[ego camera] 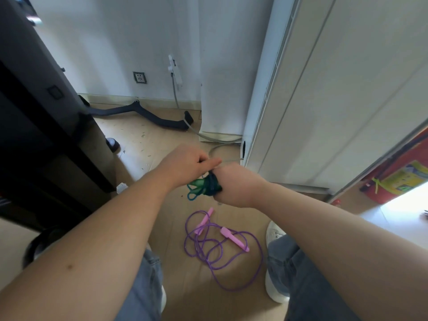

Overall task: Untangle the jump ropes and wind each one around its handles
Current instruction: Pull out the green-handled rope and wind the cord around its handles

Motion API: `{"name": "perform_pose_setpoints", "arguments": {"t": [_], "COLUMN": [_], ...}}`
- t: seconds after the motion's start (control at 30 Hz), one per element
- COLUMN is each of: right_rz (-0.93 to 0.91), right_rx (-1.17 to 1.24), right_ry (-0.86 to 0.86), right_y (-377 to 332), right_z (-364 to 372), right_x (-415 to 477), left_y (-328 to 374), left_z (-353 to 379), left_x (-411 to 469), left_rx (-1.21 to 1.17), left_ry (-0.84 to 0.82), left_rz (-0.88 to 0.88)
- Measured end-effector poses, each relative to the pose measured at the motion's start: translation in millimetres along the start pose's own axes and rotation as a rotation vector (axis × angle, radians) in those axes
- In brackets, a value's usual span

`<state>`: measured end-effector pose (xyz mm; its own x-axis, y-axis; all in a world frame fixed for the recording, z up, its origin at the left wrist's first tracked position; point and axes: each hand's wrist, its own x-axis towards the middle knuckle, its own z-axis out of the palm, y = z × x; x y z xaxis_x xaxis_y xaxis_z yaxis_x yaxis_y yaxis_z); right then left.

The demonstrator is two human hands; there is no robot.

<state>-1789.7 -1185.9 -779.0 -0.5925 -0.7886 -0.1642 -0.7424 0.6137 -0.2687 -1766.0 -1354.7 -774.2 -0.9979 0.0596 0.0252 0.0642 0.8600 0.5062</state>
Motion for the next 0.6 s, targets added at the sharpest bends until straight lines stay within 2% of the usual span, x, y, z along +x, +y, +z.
{"name": "perform_pose_setpoints", "arguments": {"t": [0.1, 0.2, 0.33, 0.43, 0.6], "right_rz": [0.012, 0.080, 0.233, 0.377, 0.515], "right_rx": [0.167, 0.310, 0.358, 0.410, 0.194], "right_ry": [0.051, 0.203, 0.351, 0.430, 0.289], "right_y": [-2.6, -2.2, 5.7, 15.5, 22.7], "right_z": [-10.7, -19.0, -21.7, -22.6, -15.5], "right_x": [-3.1, -3.8, -1.3, 3.6, 6.4], "left_y": [-5.8, -11.7, -3.3, 4.8, 18.9], "left_z": [2.7, 1.2, 1.5, 8.9, 7.9], "left_x": [3.7, 7.0, 2.5, 0.1, -7.6], "left_rx": [-0.193, -0.430, -0.193, -0.130, -0.086], "left_ry": [-0.045, -0.003, 0.127, 0.029, -0.088], "left_rz": [-0.163, -0.235, -0.101, -0.087, 0.077]}}
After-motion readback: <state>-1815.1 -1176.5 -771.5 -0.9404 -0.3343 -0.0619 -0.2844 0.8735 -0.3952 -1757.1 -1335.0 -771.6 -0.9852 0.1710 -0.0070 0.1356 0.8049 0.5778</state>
